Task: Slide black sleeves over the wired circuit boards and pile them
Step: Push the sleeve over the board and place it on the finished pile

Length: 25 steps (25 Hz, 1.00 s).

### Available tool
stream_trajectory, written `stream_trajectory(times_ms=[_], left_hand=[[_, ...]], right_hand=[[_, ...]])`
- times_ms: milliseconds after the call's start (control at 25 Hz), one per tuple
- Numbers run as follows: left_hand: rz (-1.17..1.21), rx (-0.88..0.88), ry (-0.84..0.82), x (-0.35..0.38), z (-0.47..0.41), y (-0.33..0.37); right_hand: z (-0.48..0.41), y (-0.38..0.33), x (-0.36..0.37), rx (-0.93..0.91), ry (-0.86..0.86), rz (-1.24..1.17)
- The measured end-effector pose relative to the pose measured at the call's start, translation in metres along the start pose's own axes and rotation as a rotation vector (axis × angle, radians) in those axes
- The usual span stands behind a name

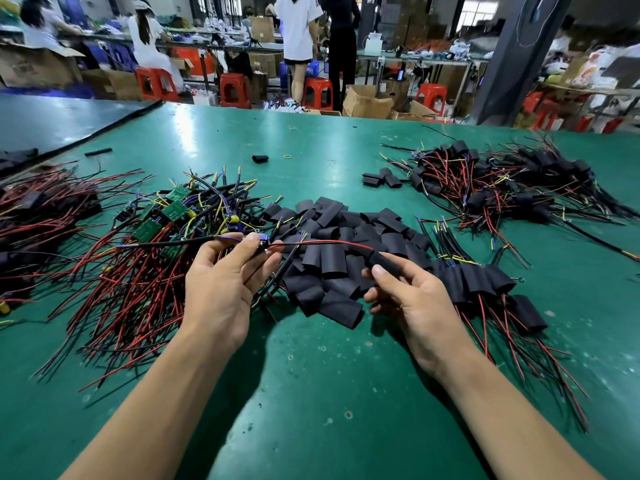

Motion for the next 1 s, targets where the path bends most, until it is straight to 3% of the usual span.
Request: stream_trajectory(times_ms=[360,1000], left_hand=[[-0.012,0.015,0.018,-0.001,-0.0002,0.0012],[-0.029,-0.05,-0.018,0.0032,0.0035,0.0022]], right_hand=[[0.0051,-0.005,0.0057,0.063,-0.031,-0.18],[0.0054,-0.0065,0.0048,0.086,0.007,-0.144]])
Point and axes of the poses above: each hand's wrist, its own z-axis away from the middle knuckle, its own x-axis out of the palm, y = z × x, the point moved 1 cm from there along -z, towards the middle knuckle, and after that the axes turned 2 degrees about -x, right-handed, at the moved point
